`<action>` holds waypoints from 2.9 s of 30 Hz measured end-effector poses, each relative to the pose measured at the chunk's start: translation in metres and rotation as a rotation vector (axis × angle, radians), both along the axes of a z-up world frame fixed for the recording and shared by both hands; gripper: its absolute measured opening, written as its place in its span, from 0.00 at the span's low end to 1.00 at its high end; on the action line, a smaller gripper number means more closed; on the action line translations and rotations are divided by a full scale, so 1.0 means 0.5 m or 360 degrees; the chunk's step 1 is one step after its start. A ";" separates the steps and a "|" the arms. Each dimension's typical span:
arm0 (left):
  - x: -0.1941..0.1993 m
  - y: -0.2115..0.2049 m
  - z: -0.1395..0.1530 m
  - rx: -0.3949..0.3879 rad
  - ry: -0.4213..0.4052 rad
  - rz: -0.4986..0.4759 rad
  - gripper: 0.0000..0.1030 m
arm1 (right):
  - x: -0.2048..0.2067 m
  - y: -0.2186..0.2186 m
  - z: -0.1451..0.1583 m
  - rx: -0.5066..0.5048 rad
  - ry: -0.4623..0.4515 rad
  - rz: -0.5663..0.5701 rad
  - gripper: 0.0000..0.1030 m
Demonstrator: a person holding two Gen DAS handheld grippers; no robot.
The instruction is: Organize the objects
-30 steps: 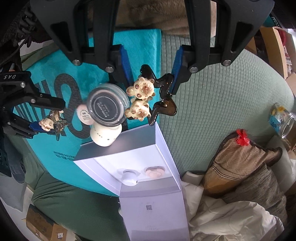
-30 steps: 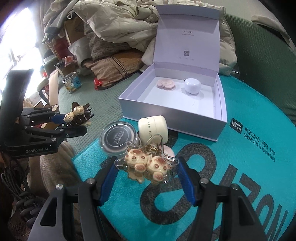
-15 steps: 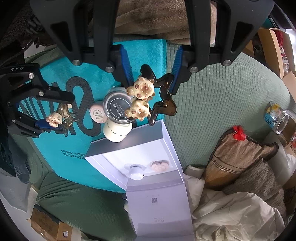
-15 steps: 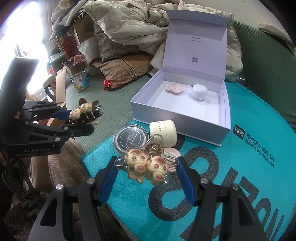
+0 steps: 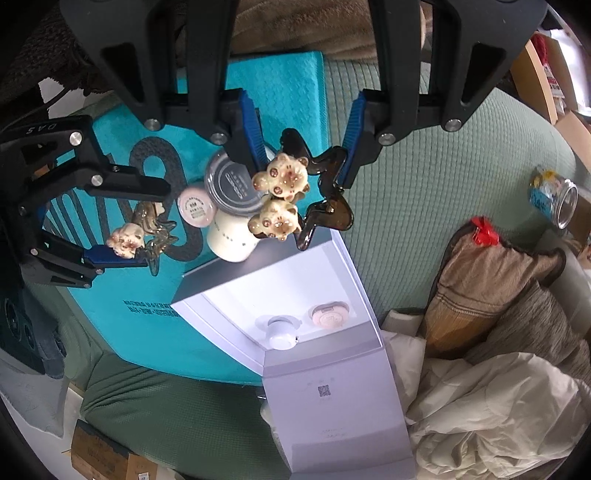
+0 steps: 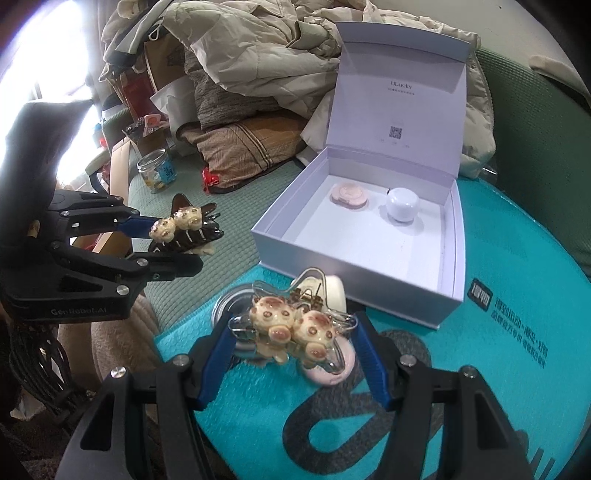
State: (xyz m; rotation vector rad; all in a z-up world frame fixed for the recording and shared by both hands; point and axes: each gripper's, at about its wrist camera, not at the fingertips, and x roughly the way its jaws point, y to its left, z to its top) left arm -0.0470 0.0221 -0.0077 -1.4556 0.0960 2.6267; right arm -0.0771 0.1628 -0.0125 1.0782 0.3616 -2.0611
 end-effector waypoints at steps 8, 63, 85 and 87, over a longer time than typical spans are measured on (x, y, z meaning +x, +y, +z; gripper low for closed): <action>-0.059 -0.009 -0.005 0.0001 -0.0017 -0.0012 0.36 | -0.051 -0.005 0.009 -0.0010 0.0027 0.0017 0.62; -0.420 -0.046 -0.091 0.0012 -0.0090 -0.0002 0.36 | -0.411 -0.052 -0.029 0.0035 0.0138 -0.0168 0.62; -0.516 -0.049 -0.145 0.0077 -0.0077 -0.0009 0.36 | -0.523 -0.104 -0.107 0.0106 0.0014 -0.0328 0.62; -0.520 -0.046 -0.150 0.0073 -0.0090 -0.0009 0.36 | -0.527 -0.105 -0.109 0.0119 -0.0001 -0.0327 0.62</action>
